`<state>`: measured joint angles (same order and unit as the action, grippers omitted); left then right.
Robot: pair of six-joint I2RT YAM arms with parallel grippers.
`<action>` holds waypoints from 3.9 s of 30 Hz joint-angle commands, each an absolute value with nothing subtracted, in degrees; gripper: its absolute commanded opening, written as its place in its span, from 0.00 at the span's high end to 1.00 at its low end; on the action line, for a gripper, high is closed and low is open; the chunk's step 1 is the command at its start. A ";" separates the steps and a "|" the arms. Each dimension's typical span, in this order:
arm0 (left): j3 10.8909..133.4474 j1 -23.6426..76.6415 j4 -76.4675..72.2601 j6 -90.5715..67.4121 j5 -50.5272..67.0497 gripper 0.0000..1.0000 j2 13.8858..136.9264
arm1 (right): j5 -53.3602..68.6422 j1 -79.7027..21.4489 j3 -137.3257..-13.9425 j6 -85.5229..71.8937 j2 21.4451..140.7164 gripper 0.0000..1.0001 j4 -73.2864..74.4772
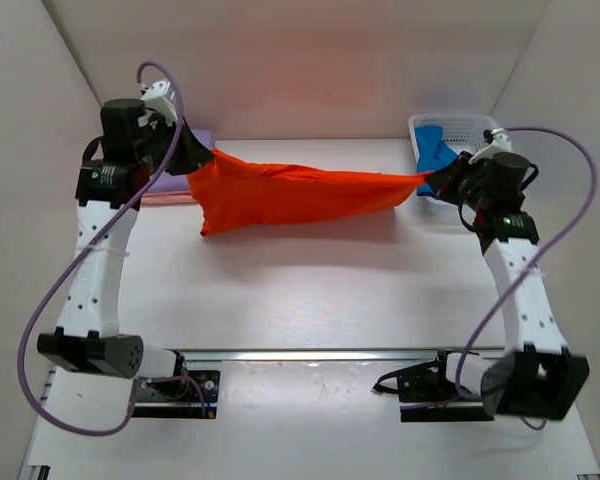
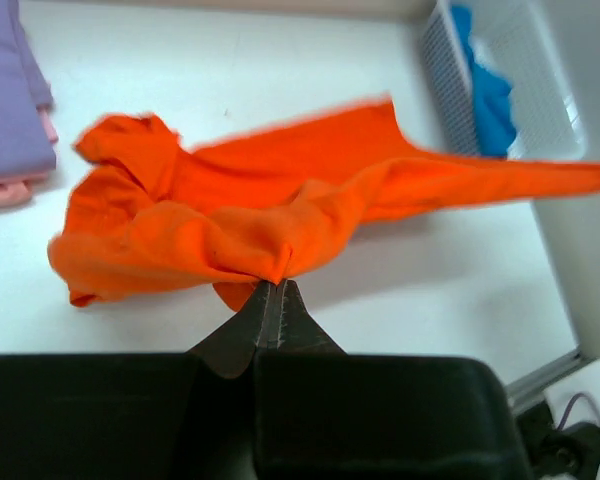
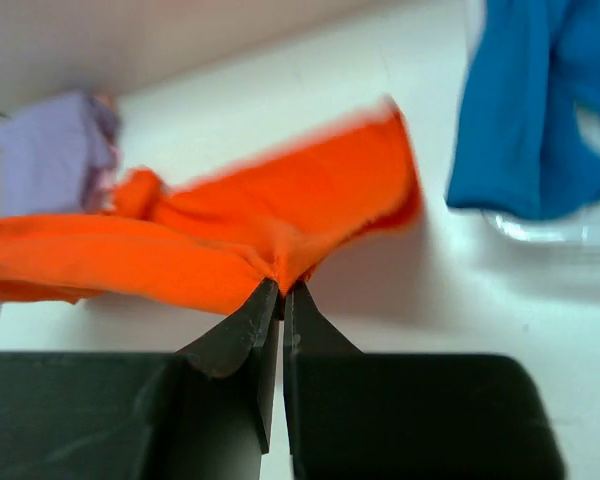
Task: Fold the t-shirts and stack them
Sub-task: Flatten out the tshirt
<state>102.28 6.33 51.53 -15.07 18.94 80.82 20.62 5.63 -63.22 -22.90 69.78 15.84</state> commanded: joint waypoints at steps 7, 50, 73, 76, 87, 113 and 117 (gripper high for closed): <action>113.59 5.70 45.93 -22.07 14.07 1.00 70.64 | 22.32 4.74 -72.66 -21.10 48.87 1.00 18.35; 48.40 8.51 31.72 -26.53 25.50 1.00 48.99 | 36.65 7.92 -62.90 -16.87 74.29 1.00 27.42; 31.99 4.75 38.68 -27.77 16.79 1.00 39.98 | 23.64 9.22 -32.60 -18.82 64.86 1.00 33.49; 35.67 4.57 38.50 -27.33 16.69 1.00 40.69 | 25.05 9.49 -34.28 -17.32 64.78 1.00 35.86; 53.95 7.12 41.84 -27.68 14.51 1.00 37.98 | 24.96 6.68 -49.38 -16.44 54.06 1.00 44.55; 121.81 0.09 43.76 -17.14 17.94 1.00 91.11 | 17.05 -3.43 -130.59 -10.46 105.02 1.00 51.93; 119.90 -1.76 36.76 -19.60 18.54 1.00 85.80 | 22.92 1.65 -125.17 -15.46 99.77 1.00 43.43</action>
<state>118.67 -0.75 38.39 -19.00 17.47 94.50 20.40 -2.02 -124.62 -13.04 106.21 44.51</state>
